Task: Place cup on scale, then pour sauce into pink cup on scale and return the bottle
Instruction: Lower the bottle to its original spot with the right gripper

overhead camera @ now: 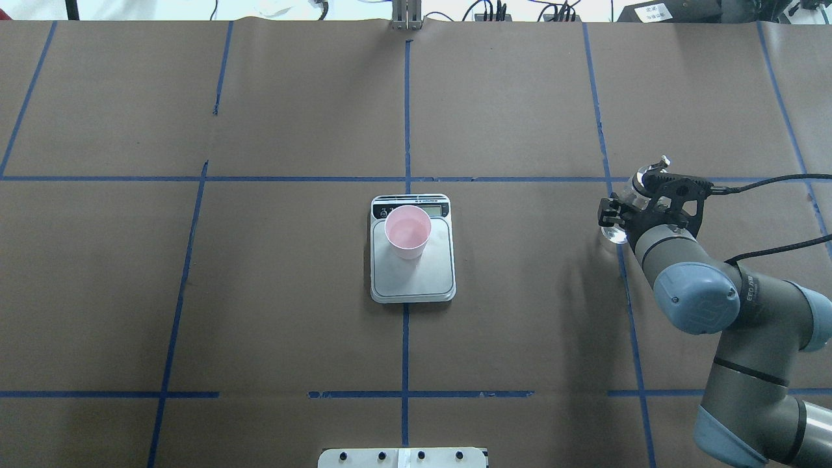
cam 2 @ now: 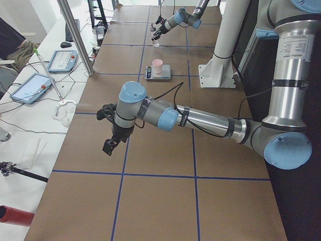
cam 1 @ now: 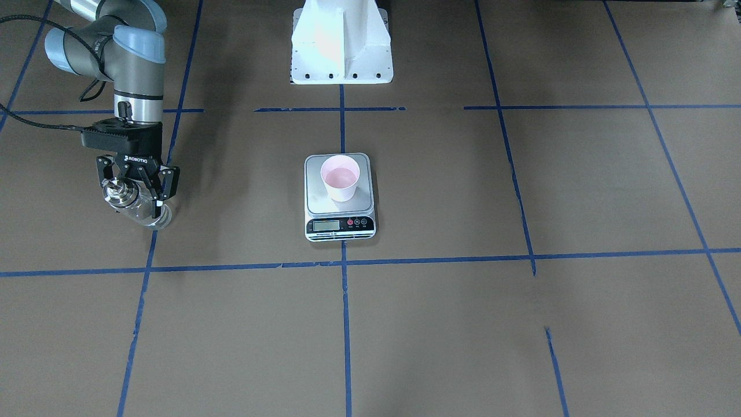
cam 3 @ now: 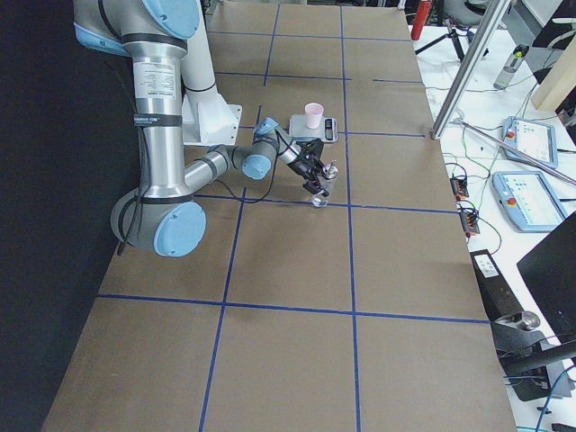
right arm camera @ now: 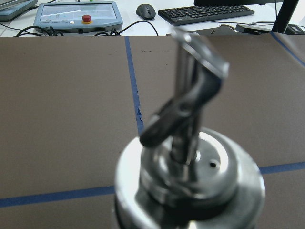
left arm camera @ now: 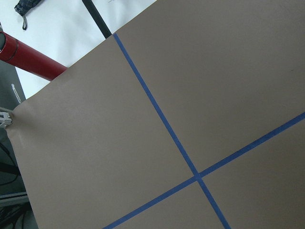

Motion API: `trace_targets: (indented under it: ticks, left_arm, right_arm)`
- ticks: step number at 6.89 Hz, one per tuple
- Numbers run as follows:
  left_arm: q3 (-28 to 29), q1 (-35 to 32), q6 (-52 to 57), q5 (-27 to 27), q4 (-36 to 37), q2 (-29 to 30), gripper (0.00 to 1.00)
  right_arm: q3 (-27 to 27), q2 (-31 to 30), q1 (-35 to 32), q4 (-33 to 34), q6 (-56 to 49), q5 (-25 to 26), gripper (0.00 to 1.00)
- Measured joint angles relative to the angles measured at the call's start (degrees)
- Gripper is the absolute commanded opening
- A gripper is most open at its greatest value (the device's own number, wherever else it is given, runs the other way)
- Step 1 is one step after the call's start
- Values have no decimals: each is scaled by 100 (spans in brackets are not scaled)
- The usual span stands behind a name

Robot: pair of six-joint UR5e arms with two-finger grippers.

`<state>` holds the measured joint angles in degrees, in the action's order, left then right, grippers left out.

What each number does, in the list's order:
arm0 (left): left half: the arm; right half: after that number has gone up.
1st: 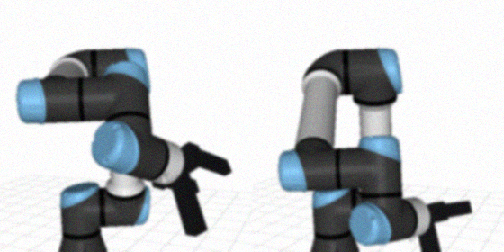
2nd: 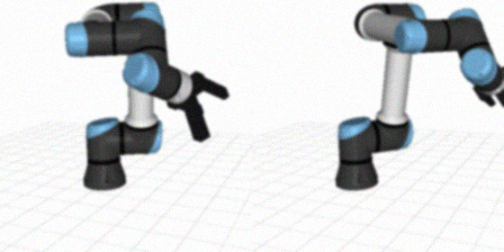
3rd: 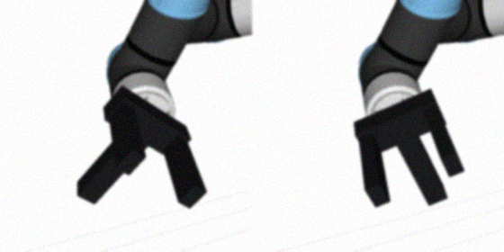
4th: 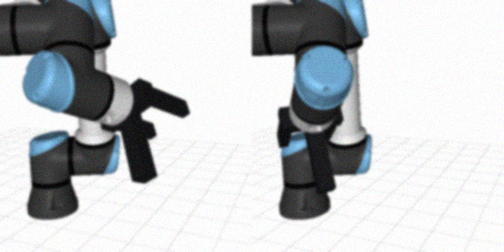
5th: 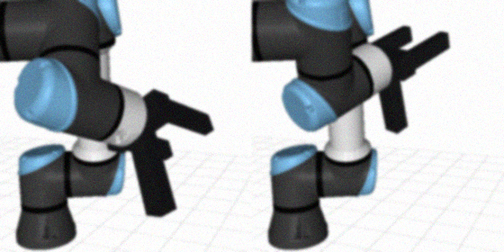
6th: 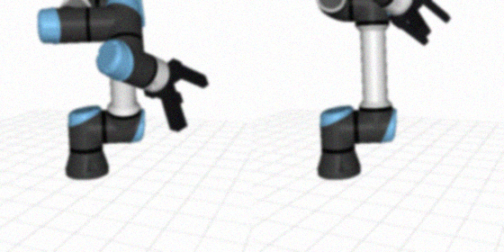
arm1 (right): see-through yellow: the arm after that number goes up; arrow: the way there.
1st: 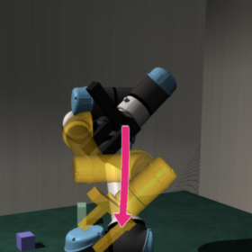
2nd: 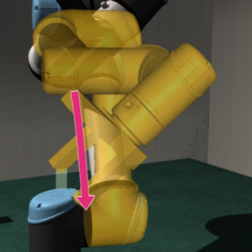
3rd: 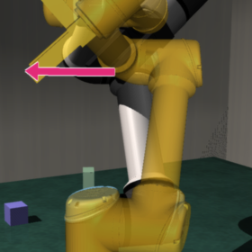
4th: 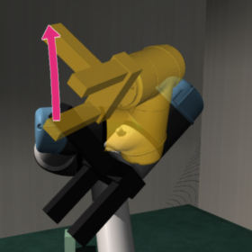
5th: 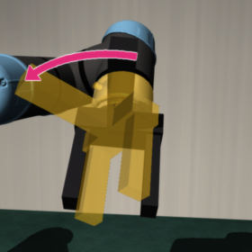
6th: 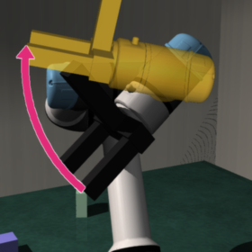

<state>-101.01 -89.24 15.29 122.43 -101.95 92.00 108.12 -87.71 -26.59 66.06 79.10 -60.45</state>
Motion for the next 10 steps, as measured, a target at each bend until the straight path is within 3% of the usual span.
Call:
trace_targets:
  ticks: [3,7,8,10]
  left_arm:
    - [3,-6,0,-2,0,13,100]
    - [9,-9,0,-9,6,25,100]
    - [13,-12,0,-9,8,27,100]
    - [25,-14,0,-9,9,39,100]
  right_arm:
    - [-13,-43,-3,0,0,15,73]
    - [-11,-32,-4,4,0,16,84]
    - [-8,-24,-4,4,0,16,100]
    - [13,-32,-4,12,0,21,100]
